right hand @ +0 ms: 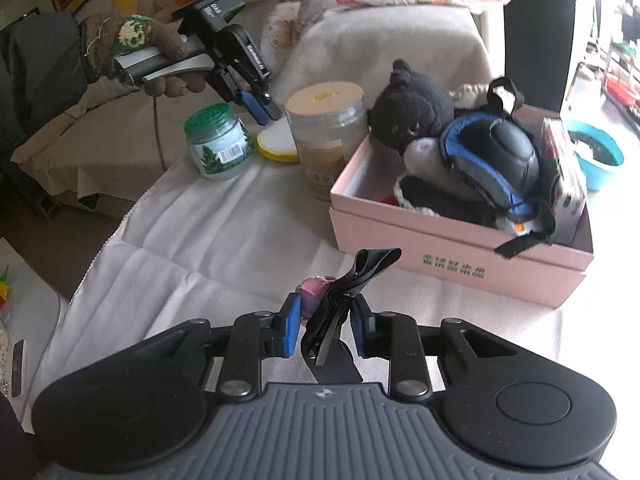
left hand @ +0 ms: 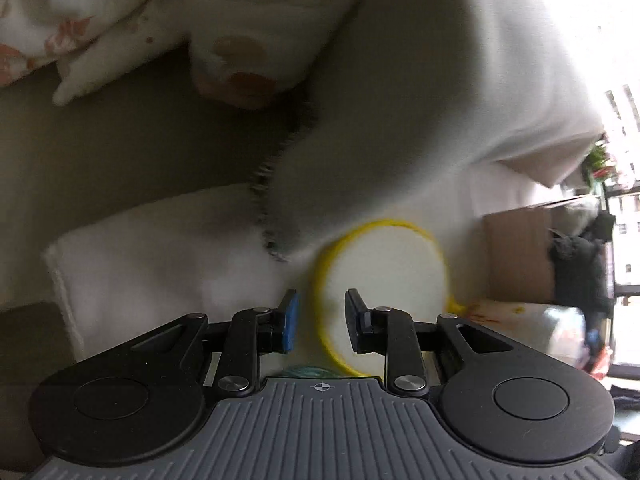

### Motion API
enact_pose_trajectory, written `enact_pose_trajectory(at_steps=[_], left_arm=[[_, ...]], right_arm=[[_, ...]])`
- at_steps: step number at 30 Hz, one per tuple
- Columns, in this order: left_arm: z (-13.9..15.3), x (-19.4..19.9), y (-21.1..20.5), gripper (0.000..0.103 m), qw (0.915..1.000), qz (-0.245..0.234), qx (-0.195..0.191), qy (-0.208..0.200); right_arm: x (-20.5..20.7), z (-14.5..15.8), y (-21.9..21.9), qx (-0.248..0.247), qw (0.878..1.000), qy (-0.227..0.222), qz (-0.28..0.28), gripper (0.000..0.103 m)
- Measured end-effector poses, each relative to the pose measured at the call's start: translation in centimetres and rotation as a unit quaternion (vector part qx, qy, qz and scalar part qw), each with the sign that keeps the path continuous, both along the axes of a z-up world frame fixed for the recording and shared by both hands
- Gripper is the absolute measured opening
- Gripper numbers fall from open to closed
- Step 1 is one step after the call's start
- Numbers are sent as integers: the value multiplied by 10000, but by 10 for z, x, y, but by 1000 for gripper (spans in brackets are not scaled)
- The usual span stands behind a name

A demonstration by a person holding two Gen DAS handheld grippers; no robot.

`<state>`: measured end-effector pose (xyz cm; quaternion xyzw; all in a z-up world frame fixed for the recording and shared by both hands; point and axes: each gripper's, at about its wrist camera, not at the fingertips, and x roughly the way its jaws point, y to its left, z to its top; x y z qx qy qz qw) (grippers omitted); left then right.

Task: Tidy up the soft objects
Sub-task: 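Grasp the yellow-rimmed round sponge with the left gripper while the right holds the pink item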

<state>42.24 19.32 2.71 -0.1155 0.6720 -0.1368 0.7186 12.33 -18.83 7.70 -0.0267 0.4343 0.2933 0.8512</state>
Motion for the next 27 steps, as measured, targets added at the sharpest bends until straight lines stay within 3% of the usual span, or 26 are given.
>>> enact_pose_trajectory(at_steps=[6, 10, 17, 22, 27], left_arm=[[-11, 16, 3, 27, 9994, -320, -139, 37], [-15, 22, -4, 28, 9975, -477, -505, 130], [-4, 31, -31, 40, 9940, -977, -484, 31], [24, 30, -25, 38, 9904, -894, -1020, -248], [50, 20, -19, 37, 9771, -1109, -1741, -515]], right_arm=[[7, -6, 4, 22, 9999, 110, -18, 26], [8, -9, 6, 22, 9999, 137, 4, 26], [12, -14, 5, 70, 9998, 204, -47, 26], [12, -15, 3, 147, 9997, 203, -47, 26], [13, -18, 1, 246, 9993, 254, -84, 26]])
